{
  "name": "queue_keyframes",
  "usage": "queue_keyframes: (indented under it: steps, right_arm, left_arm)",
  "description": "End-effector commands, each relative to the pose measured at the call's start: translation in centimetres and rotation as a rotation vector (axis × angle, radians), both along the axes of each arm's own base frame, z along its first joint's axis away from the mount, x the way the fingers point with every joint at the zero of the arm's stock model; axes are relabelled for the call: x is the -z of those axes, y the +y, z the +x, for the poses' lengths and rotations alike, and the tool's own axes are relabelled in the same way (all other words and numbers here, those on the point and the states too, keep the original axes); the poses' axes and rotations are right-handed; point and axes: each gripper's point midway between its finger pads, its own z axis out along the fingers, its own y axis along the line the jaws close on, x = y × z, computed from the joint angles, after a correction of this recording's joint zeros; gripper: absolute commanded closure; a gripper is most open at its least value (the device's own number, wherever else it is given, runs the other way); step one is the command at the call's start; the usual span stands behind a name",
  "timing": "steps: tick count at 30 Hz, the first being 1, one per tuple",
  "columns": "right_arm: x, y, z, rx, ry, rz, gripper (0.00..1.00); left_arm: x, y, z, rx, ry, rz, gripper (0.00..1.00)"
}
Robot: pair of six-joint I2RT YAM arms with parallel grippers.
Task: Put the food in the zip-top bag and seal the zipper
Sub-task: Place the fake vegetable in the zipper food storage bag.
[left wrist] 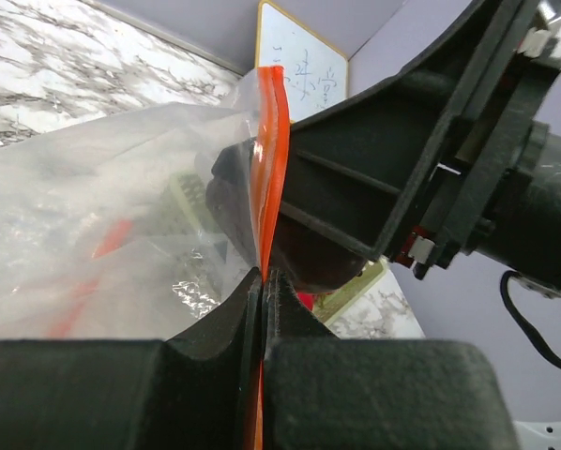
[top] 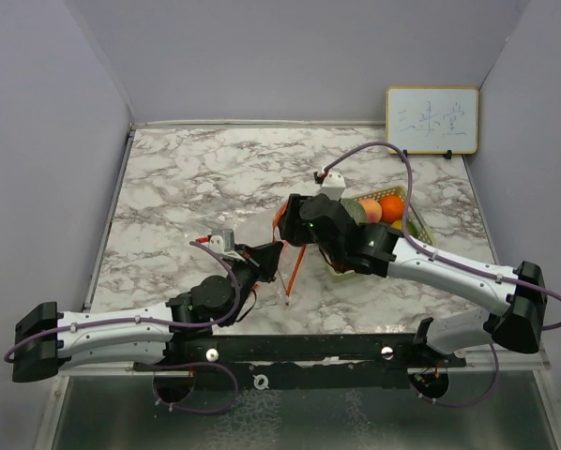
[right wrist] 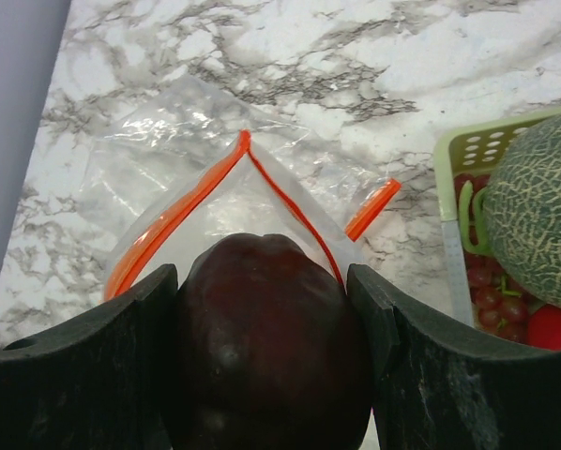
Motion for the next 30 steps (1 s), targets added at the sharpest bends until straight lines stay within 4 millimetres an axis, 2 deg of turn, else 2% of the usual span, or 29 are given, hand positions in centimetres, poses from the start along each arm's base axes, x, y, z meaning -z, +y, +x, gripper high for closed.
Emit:
queue_keyframes:
  steps: [1,3,5,6,7,13,16,19,22,24,27,30]
  right_arm:
    - [-2.2,1.4,-0.9,-0.022,-0.029,0.03,0.36]
    - [-2.2,1.7,-1.1,-0.038,-0.025,0.029,0.2]
    - [-1.8,1.3,-0.9,-0.019,-0.024,0.012,0.18]
    - [-1.6,1.0,-0.8,-0.003,-0.026,0.001,0.08]
    - [-1.4,0.6,-0.6,0.015,-0.028,-0.011,0.03]
    - [-0.7,-1.2,-0.4,0.083,-0.021,-0.068,0.0]
    - [-1.7,-2.3,-0.7,0.102,-0.038,-0.049,0.0]
    - [-3.9,-3.5,-1.1,0.087,-0.099,-0.006,0.0]
    - [-4.9,-6.0,-1.5,0.118,-0.136,-0.009,0.0]
    - [-3.9,-8.7,-1.7,0.202,-0.108,-0.062,0.02]
    - [-1.3,-12.5,-1.7,0.311,-0.016,-0.149,0.04]
    - [1.6,-15.0,-1.6,0.357,0.067,-0.184,0.03]
  left_arm:
    - [-0.8,-0.5,0.0,0.008,0.014,-0.089,1.0]
    - [-0.6,-0.4,0.1,0.003,0.02,-0.096,1.0]
    - [-0.6,-0.3,0.0,0.002,0.023,-0.101,1.0]
    - [-0.7,-0.1,0.0,-0.001,0.024,-0.102,1.0]
    - [-0.7,0.1,0.0,-0.003,0.027,-0.101,1.0]
    - [-0.8,1.6,0.1,-0.039,0.033,-0.104,1.0]
    - [-0.5,2.1,0.2,-0.058,0.038,-0.089,1.0]
    - [0.3,2.7,0.4,-0.088,0.049,-0.055,1.0]
    - [1.4,3.2,0.6,-0.116,0.058,-0.026,1.0]
    - [1.9,3.4,0.6,-0.124,0.063,-0.023,1.0]
    - [2.0,3.4,0.6,-0.117,0.056,-0.034,1.0]
    - [1.5,3.4,0.5,-0.109,0.038,-0.032,1.0]
